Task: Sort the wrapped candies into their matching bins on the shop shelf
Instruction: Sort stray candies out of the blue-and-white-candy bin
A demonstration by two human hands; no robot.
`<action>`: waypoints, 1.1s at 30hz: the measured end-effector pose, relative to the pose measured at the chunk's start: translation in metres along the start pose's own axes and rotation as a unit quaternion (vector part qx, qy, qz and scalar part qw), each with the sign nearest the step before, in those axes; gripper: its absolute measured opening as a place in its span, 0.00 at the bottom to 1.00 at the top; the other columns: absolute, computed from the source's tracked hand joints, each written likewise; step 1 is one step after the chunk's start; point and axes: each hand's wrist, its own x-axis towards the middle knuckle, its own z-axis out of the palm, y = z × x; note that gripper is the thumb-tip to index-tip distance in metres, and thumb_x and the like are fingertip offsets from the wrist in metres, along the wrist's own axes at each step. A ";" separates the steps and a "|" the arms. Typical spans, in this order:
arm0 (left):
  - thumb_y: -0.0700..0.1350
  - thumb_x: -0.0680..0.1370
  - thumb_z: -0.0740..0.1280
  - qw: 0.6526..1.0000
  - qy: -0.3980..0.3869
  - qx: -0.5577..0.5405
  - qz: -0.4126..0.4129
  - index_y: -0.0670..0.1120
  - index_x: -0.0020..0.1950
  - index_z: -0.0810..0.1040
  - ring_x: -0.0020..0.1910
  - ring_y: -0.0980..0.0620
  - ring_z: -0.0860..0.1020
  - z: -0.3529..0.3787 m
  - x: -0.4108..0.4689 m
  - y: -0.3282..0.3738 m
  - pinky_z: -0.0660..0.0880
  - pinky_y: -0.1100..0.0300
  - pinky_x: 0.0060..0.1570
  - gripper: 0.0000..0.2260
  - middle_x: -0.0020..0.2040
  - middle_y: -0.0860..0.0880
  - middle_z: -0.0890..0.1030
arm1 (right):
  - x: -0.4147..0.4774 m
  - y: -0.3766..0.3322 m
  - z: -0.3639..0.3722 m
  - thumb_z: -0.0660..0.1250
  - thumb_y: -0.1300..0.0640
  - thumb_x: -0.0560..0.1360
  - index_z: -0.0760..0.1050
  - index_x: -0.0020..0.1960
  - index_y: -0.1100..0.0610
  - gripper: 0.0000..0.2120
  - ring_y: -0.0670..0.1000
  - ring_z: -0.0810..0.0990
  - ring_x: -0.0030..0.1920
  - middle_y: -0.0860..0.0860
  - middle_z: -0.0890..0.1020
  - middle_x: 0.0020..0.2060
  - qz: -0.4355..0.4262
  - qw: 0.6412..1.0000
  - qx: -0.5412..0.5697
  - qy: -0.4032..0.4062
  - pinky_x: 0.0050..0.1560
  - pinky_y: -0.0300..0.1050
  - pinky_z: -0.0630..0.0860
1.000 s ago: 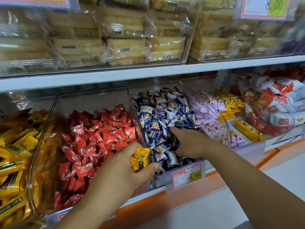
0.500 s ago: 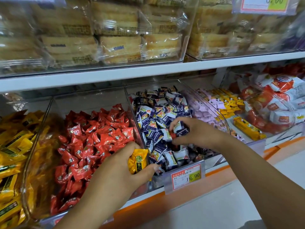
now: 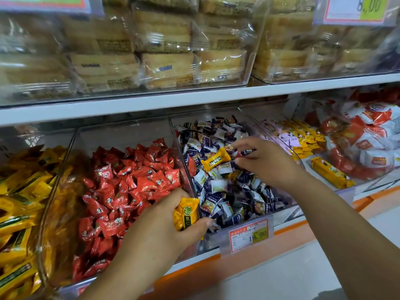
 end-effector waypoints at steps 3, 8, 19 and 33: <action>0.74 0.61 0.59 1.000 -0.006 0.003 -0.004 0.60 0.46 0.70 0.26 0.57 0.69 0.000 0.000 -0.001 0.70 0.53 0.31 0.24 0.34 0.52 0.77 | -0.005 0.009 -0.001 0.67 0.56 0.78 0.76 0.60 0.45 0.12 0.45 0.78 0.54 0.45 0.80 0.56 -0.015 0.999 -0.033 0.013 0.43 0.27 0.68; 0.74 0.60 0.59 1.000 -0.011 0.000 -0.009 0.61 0.46 0.69 0.24 0.57 0.68 0.001 0.000 0.000 0.66 0.58 0.28 0.23 0.33 0.53 0.76 | -0.008 0.007 0.008 0.66 0.55 0.78 0.75 0.64 0.46 0.15 0.45 0.75 0.58 0.45 0.76 0.60 -0.057 0.995 -0.073 0.030 0.50 0.33 0.69; 0.73 0.62 0.61 1.000 -0.015 -0.015 -0.005 0.61 0.47 0.70 0.26 0.56 0.71 -0.001 0.000 -0.002 0.71 0.54 0.32 0.21 0.35 0.52 0.78 | 0.001 -0.007 0.023 0.70 0.53 0.76 0.78 0.60 0.47 0.14 0.49 0.65 0.58 0.47 0.76 0.53 -0.133 0.977 -0.151 0.063 0.52 0.40 0.60; 0.60 0.70 0.71 0.991 0.097 -0.078 0.050 0.57 0.44 0.72 0.25 0.55 0.67 -0.024 -0.016 -0.002 0.66 0.60 0.28 0.12 0.28 0.50 0.73 | -0.040 -0.064 0.026 0.69 0.52 0.74 0.71 0.53 0.42 0.11 0.44 0.76 0.39 0.45 0.78 0.40 -0.190 0.980 0.041 -0.032 0.40 0.40 0.73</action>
